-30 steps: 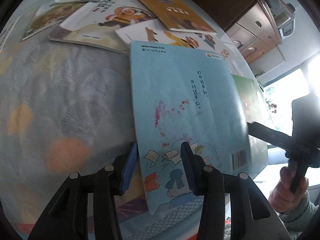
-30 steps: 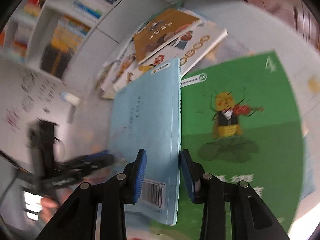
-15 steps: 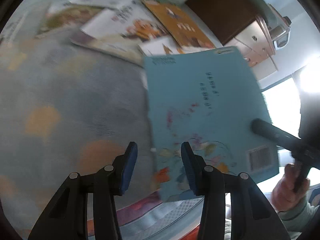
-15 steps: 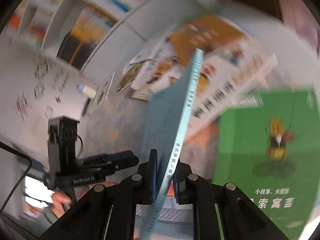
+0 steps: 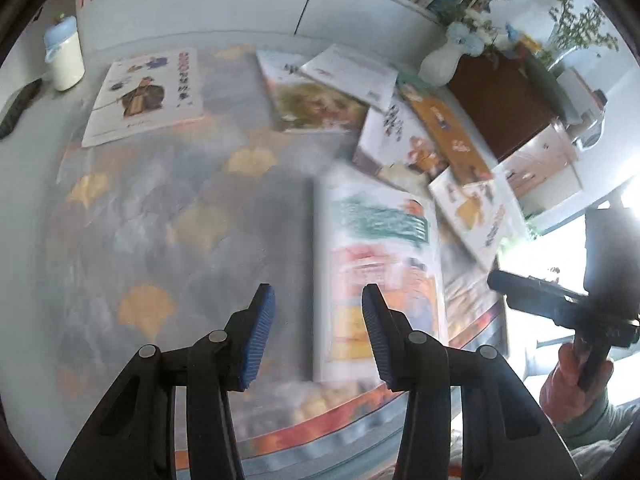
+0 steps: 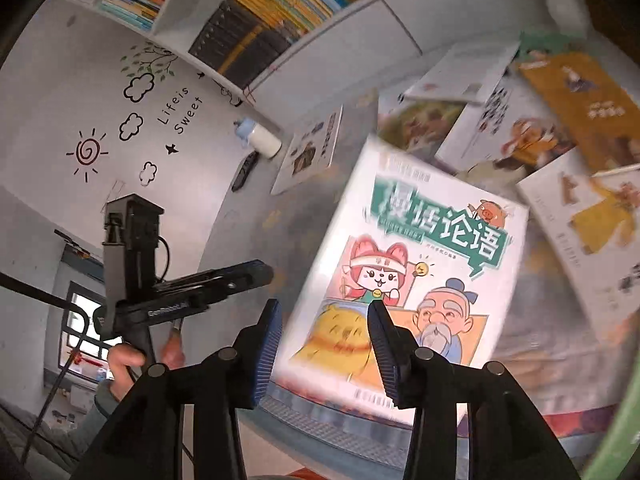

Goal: Organize books

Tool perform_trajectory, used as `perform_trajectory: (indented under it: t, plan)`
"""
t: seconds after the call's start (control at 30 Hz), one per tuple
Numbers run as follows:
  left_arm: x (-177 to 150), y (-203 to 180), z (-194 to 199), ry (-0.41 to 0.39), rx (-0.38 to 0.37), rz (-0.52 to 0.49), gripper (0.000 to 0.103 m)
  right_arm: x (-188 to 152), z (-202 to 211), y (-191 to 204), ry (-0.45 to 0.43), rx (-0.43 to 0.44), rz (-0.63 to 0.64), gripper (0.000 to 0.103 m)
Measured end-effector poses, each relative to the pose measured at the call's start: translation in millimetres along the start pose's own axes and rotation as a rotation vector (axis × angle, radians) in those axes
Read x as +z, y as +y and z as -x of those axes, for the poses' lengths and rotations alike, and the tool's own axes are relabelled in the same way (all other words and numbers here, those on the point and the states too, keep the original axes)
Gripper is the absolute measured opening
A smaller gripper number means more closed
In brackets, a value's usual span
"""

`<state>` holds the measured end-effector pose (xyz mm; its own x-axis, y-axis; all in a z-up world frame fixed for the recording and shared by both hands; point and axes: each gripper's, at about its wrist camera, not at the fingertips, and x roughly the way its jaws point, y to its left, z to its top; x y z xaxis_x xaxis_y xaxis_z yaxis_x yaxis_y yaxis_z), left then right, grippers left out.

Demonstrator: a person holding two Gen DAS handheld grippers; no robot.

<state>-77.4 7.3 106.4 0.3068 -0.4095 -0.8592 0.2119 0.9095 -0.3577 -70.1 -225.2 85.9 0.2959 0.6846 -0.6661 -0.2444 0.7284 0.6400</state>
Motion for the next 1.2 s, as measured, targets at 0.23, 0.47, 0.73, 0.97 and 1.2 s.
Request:
perform_trajectory:
  t: [0.23, 0.47, 0.73, 0.97, 1.2]
  plan:
    - [-7, 9, -64, 0.166, -0.081, -0.048, 0.042, -26, -31, -39, 0.024, -0.243, -0.07, 0.043]
    - [-17, 5, -95, 0.297, -0.164, -0.123, 0.041, -59, -41, -83, 0.014, -0.366, -0.198, 0.032]
    - [-14, 16, -87, 0.281, -0.294, -0.107, 0.042, -68, -54, -71, -0.019, -0.401, -0.184, 0.022]
    - [6, 1, -51, 0.186, -0.51, -0.132, 0.041, -72, -48, -83, -0.043, -0.321, -0.289, 0.023]
    - [-6, 20, -95, 0.251, -0.358, -0.107, 0.039, -75, -48, -78, -0.069, -0.336, -0.29, 0.025]
